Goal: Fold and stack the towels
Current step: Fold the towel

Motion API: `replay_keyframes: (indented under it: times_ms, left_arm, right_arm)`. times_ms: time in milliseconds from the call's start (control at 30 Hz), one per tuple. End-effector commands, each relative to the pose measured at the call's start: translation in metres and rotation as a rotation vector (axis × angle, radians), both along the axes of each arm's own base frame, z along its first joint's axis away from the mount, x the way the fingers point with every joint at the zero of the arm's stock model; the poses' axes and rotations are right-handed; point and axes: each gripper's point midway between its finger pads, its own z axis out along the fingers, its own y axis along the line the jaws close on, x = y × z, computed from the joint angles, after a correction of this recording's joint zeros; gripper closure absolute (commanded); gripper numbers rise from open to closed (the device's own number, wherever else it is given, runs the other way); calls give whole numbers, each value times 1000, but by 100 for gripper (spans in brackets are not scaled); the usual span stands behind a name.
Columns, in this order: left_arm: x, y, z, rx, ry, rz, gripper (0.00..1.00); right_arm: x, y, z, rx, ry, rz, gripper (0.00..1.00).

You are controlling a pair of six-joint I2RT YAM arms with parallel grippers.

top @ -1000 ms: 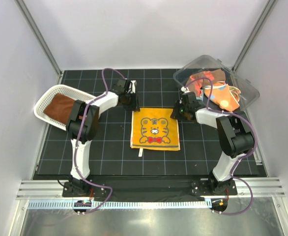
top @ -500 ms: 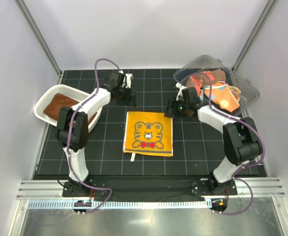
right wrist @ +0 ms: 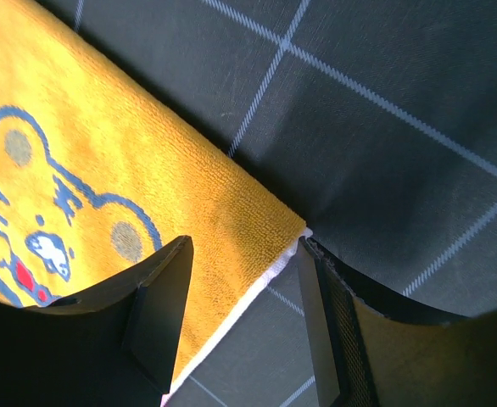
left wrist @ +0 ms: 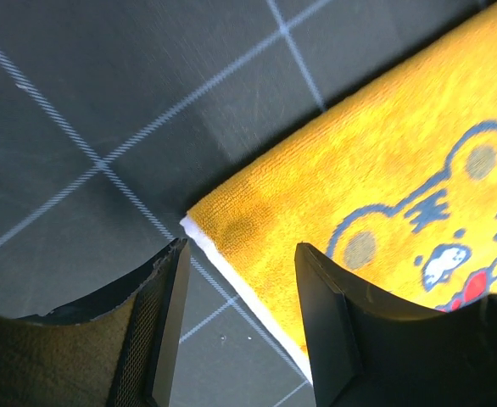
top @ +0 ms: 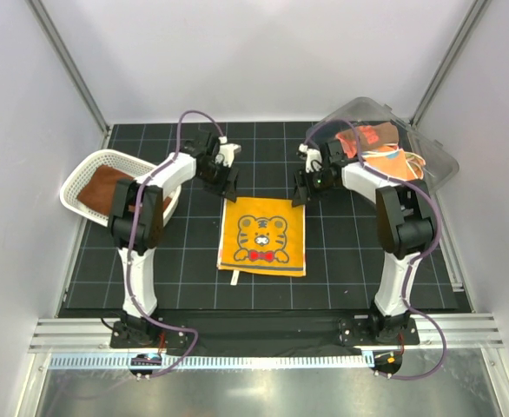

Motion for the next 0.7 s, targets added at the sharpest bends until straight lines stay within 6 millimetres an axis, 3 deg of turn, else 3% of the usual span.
replay_keyframes:
  times_ms: [0,300,667]
  left_arm:
    - [0,-4,1,-52,8,-82,44]
    - [7,-5,-11,-48,11,-108,44]
    - [14,3,-12,-24,-18,-118,45]
  right_arm:
    - [4,7,13,32,-18,96,41]
    - [5,2,2,-2,-5,124,39]
    - [21,-4,24,-36,-101,104,31]
